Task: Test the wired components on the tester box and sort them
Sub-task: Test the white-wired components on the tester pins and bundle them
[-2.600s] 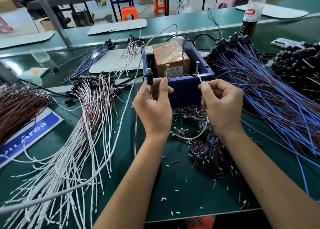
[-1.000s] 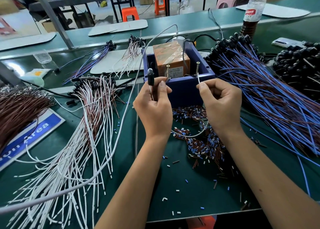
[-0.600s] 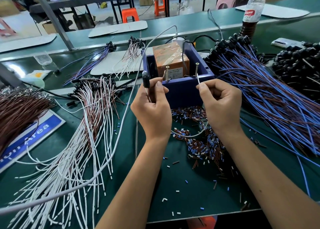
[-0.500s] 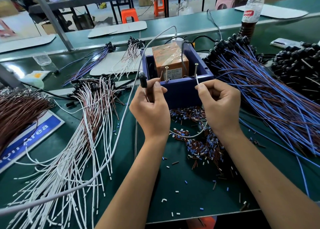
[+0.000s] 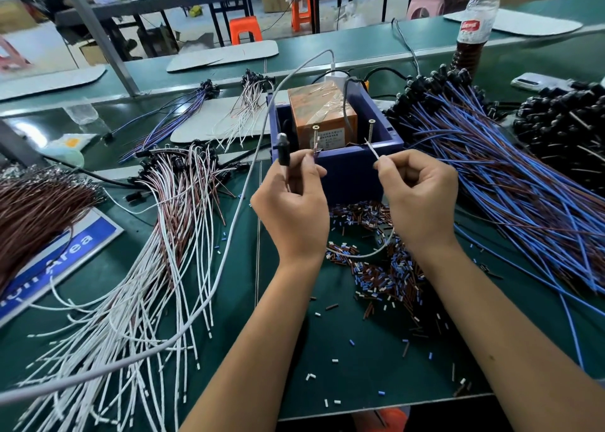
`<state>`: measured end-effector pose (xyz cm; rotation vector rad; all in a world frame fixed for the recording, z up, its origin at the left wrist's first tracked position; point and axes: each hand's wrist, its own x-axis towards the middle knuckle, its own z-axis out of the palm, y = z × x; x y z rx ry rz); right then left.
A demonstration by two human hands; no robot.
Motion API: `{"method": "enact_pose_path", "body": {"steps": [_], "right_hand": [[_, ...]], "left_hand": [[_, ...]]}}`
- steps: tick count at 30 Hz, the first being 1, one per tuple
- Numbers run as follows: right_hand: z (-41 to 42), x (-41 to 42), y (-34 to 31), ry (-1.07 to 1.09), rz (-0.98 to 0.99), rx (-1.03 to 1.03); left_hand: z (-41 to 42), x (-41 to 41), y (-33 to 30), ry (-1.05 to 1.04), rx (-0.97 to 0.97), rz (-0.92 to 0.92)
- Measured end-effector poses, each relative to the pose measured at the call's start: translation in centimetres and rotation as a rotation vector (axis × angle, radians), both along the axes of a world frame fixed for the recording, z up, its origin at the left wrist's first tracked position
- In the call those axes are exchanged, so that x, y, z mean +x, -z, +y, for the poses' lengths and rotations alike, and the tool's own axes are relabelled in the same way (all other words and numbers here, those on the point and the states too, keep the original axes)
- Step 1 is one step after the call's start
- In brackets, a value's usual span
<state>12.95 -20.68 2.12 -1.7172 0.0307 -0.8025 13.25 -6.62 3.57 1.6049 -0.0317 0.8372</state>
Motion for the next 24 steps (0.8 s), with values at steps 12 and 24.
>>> {"method": "enact_pose_path", "body": {"steps": [12,24], "right_hand": [[-0.3,-0.2,-0.1,0.034,0.005,0.016],[-0.5,-1.2,0.0,0.075,0.025,-0.020]], "left_hand": [[0.4,0.3,-0.3,-0.019,-0.081,0.060],[2.2,0.0,-1.4,-0.030,-0.132,0.075]]}}
